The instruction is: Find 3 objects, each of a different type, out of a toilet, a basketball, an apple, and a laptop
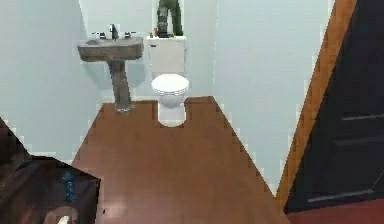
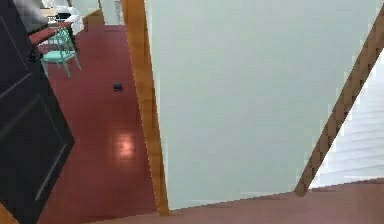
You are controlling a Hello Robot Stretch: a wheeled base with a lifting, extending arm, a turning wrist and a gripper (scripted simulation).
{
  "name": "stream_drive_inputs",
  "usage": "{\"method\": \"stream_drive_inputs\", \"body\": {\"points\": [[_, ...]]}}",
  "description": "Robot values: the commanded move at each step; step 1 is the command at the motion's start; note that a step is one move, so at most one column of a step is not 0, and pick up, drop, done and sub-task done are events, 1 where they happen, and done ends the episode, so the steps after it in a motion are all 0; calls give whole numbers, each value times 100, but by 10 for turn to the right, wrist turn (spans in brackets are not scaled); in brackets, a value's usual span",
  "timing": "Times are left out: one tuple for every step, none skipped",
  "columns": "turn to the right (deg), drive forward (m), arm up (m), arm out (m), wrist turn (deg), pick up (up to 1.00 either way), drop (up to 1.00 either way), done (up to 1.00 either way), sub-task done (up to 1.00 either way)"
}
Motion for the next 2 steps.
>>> {"method": "stream_drive_inputs", "body": {"points": [[450,0,0,0,0,0,0,0,0],[120,0,0,0,0,0,0,0,0]]}}
